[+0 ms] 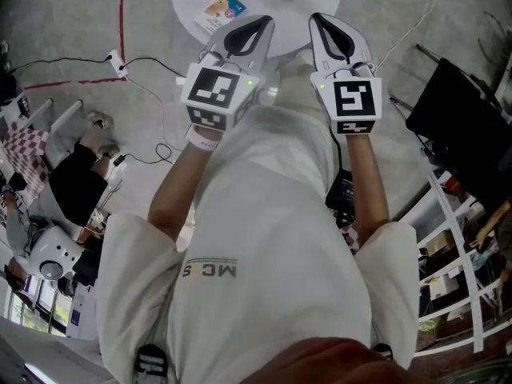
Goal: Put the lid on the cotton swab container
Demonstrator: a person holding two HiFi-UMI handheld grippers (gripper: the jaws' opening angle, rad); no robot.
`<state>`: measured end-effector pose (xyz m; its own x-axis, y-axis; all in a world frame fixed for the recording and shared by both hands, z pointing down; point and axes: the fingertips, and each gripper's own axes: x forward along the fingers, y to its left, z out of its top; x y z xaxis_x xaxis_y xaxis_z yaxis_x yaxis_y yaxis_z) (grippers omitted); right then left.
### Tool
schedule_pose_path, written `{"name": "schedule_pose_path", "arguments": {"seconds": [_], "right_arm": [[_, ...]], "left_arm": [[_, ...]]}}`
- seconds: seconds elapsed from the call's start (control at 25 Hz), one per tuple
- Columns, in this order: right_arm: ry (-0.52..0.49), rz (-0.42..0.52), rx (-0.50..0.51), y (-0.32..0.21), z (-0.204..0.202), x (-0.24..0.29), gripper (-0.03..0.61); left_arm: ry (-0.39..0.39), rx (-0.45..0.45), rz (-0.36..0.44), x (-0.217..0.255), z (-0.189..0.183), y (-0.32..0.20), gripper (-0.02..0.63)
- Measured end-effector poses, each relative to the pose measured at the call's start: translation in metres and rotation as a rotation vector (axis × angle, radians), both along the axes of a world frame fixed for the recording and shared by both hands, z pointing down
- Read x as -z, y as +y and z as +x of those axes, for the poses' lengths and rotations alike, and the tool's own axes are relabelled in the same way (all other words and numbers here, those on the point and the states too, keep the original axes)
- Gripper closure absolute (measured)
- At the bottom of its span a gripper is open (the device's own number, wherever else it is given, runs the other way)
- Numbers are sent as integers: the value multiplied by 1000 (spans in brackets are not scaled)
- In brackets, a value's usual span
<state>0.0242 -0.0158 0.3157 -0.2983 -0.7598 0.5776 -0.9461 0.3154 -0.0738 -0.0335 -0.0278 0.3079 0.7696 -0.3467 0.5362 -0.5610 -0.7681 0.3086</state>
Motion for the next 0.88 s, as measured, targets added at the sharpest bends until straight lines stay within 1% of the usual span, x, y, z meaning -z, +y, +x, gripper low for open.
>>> {"name": "schedule_pose_path", "arguments": {"seconds": [0.4, 0.6, 0.88], "right_arm": [[4, 65, -28, 19, -2, 50, 578], [48, 109, -16, 29, -9, 72, 578], [41, 138, -44, 40, -12, 90, 578]], "left_arm": [[32, -33, 61, 44, -3, 14, 614], [46, -50, 96, 61, -7, 19, 614], [67, -69, 137, 81, -11, 24, 614]]}}
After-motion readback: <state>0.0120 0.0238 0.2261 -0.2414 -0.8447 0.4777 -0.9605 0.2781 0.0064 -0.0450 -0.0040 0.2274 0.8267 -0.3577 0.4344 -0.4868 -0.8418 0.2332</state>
